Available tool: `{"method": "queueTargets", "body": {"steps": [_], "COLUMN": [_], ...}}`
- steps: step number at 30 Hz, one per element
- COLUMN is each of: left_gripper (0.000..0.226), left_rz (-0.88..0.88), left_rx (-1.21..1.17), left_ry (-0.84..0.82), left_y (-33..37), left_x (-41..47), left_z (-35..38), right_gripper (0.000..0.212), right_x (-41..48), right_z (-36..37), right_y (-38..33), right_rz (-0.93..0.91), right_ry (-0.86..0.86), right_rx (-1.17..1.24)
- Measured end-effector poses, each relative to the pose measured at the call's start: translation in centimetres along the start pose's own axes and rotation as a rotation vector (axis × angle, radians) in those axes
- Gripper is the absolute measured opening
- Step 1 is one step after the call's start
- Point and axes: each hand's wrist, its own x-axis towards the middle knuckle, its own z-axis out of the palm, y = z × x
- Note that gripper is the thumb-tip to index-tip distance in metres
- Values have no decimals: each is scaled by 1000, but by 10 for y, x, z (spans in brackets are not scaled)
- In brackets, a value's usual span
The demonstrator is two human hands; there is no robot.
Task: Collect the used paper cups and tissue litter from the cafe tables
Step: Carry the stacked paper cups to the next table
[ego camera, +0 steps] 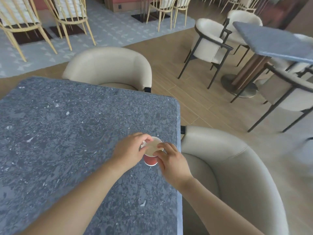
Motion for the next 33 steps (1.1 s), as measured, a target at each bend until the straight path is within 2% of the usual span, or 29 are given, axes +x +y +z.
{"method": "queueTargets", "body": {"steps": [4, 11, 17, 26, 29, 33], "left_gripper": [16, 12, 11, 8, 21, 65], "left_rz": [138, 412, 582, 815, 879, 924], "left_rx": [30, 14, 67, -72, -142, -243], "left_ry": [-30, -219, -246, -269, -319, -461], "left_y": [35, 130, 221, 386, 460, 555], "left_x": [-13, -19, -35, -142, -185, -246], "left_z": [10, 27, 48, 138, 184, 246], "right_gripper": [22, 20, 16, 12, 10, 14], "right_x": [-43, -114, -187, -395, -484, -598], "right_z": [-38, -114, -168, -255, -290, -330], "right_y": [6, 25, 41, 59, 67, 72], "right_rz": [98, 259, 372, 581, 665, 795], "right_ry": [54, 160, 274, 494, 553, 628], "right_rx": [-48, -131, -161, -158, -194, -305]}}
